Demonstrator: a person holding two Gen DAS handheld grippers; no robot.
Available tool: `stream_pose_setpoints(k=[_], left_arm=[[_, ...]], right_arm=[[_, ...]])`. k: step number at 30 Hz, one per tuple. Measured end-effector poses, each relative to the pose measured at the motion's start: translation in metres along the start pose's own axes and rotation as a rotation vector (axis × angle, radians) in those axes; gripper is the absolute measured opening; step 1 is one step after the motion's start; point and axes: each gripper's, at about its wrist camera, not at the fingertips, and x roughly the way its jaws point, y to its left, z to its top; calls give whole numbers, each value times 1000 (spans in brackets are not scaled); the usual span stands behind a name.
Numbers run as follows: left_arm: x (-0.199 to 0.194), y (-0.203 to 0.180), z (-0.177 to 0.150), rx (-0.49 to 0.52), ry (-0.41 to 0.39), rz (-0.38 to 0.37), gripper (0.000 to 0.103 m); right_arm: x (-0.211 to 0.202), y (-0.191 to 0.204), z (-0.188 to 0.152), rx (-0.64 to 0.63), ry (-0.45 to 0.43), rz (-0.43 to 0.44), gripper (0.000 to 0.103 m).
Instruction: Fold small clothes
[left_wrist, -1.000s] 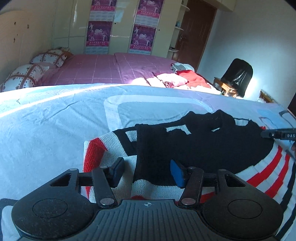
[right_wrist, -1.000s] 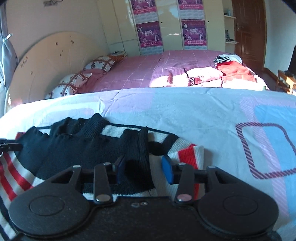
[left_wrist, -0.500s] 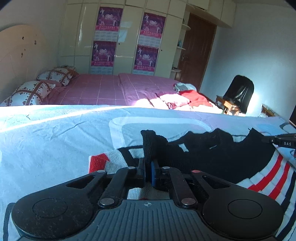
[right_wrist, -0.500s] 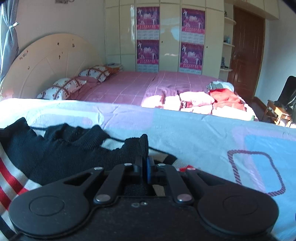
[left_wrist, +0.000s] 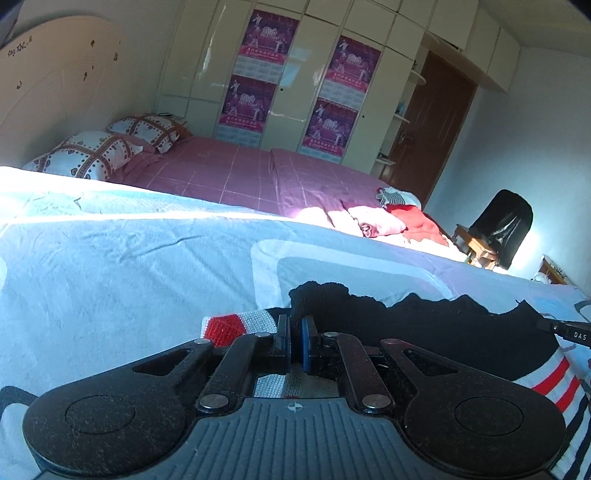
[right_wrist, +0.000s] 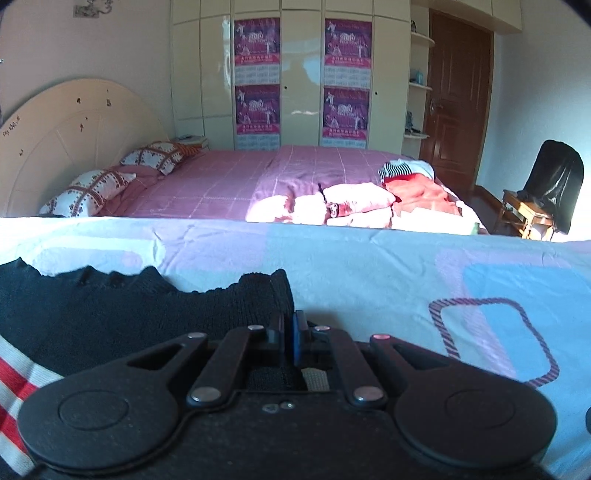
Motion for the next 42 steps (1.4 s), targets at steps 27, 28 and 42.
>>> stream_pose_setpoints(k=[27,28,42], left_arm=[[10,4,0,-29,48,69,31],[-4,12,-3,-74,3,71,32],[32,-135,-24,300,123,8,64]], right_arm=[[-1,3,-3,-25,43,-102,30],[-15,0,-4,-11,10,-82,29],[5,130,-10,-235,103,151,27]])
